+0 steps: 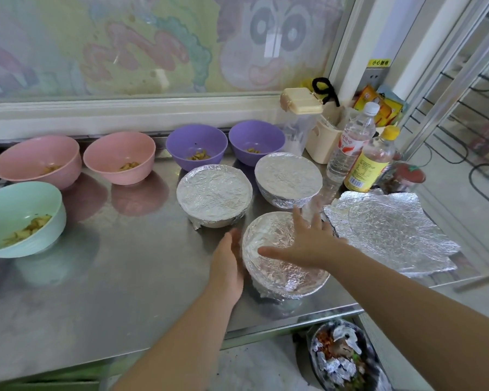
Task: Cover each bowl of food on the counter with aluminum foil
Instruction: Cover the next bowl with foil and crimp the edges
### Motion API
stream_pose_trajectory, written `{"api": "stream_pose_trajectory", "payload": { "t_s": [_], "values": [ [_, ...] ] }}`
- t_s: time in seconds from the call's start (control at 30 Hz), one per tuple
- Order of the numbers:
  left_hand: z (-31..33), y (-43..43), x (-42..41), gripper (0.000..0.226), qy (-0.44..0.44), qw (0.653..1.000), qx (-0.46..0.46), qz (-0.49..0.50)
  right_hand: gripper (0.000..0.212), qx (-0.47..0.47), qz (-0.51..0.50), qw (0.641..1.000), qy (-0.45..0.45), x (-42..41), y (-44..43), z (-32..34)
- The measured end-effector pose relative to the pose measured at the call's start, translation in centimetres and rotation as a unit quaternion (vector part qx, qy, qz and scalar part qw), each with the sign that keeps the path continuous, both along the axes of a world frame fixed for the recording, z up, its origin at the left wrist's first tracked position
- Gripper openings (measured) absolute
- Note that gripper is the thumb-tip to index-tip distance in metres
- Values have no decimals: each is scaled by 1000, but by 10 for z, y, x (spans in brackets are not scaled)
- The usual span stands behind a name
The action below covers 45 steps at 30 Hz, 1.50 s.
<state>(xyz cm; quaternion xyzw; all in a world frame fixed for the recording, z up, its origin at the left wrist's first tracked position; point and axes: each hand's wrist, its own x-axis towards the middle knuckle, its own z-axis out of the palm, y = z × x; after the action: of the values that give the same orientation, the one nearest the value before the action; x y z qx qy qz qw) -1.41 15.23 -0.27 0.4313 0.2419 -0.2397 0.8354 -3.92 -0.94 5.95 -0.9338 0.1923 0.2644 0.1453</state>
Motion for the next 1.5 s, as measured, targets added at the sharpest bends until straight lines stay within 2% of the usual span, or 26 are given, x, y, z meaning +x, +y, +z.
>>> {"api": "stream_pose_trajectory", "payload": {
  "t_s": [0.07,0.13,0.3,0.4,0.57,0.67,0.83,1.03,1.13,1.27,1.33,1.5],
  "values": [
    [-6,5,-9,22,-4,996,92,17,141,-36,87,995,-24,4,6,0],
    [-11,9,-24,17,-1,990,144,-2,141,-56,157,986,-24,9,15,-4],
    [-5,11,-57,24,45,975,169,-136,140,-62,163,985,-4,15,18,-17],
    [-8,9,-65,25,96,976,118,-158,141,-61,152,987,-3,16,18,-17],
    [-13,6,-71,23,172,980,-6,-95,142,-60,146,987,1,16,19,-15],
    [-16,5,-72,14,176,982,-36,-55,141,-63,148,987,0,16,20,-14],
    [-13,-1,-74,8,126,991,-13,-33,141,-61,149,987,4,16,19,-15],
    [-19,10,-77,26,39,990,45,-126,141,-60,150,987,4,16,19,-15],
    [-23,12,-80,46,-72,962,180,-193,143,-60,153,986,6,16,18,-16],
    [-27,18,-76,16,-175,915,298,-211,143,-63,156,986,7,17,17,-18],
    [-28,23,-72,14,-218,888,334,-229,143,-59,155,986,6,17,17,-18],
    [-24,34,-57,6,-277,851,364,-259,144,-54,153,987,6,16,17,-17]
  ]
}}
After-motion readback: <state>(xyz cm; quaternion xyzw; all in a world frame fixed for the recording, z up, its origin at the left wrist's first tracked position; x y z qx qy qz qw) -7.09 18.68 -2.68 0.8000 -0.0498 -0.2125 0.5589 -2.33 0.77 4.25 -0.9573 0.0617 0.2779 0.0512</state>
